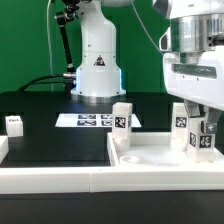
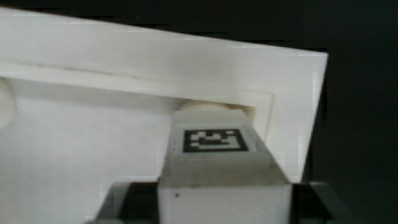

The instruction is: Assemble square table

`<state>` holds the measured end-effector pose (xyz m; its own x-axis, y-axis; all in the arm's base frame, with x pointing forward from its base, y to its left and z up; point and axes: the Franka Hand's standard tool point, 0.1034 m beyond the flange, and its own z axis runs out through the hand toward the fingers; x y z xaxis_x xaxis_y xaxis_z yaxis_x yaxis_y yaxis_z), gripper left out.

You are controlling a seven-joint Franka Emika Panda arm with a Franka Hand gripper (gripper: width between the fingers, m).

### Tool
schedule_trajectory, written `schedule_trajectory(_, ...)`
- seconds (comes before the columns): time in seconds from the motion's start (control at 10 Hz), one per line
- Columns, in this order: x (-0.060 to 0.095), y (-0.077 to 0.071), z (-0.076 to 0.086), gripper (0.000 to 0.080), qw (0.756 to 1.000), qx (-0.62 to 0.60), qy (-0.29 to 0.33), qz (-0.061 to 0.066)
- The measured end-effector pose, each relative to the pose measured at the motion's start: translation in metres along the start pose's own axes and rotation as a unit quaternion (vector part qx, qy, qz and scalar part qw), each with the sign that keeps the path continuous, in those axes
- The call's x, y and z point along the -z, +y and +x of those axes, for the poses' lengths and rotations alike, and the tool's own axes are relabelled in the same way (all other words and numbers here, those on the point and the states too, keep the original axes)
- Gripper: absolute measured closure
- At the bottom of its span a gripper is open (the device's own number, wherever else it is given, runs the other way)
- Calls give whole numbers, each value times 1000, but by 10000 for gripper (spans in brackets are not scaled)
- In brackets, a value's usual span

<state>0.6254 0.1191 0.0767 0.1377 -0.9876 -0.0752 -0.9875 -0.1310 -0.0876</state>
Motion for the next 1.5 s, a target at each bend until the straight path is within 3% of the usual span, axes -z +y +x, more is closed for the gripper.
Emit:
schedule_trajectory(0.5,0,0,-1,509,997,-79,-1,1)
schedule_trajectory(0.6,0,0,-1,431,998,-70,-1,1)
schedule_trajectory(0.7,0,0,-1,248,999,-51,-1,1)
schedule_trajectory(0.8,1,1,-2,181,999,-41,-3,-7)
schedule_trajectory(1.3,1,1,-4,150,988,151,-4,-12)
schedule_trajectory(1.5,2,1,-3,150,970,244,-1,-15)
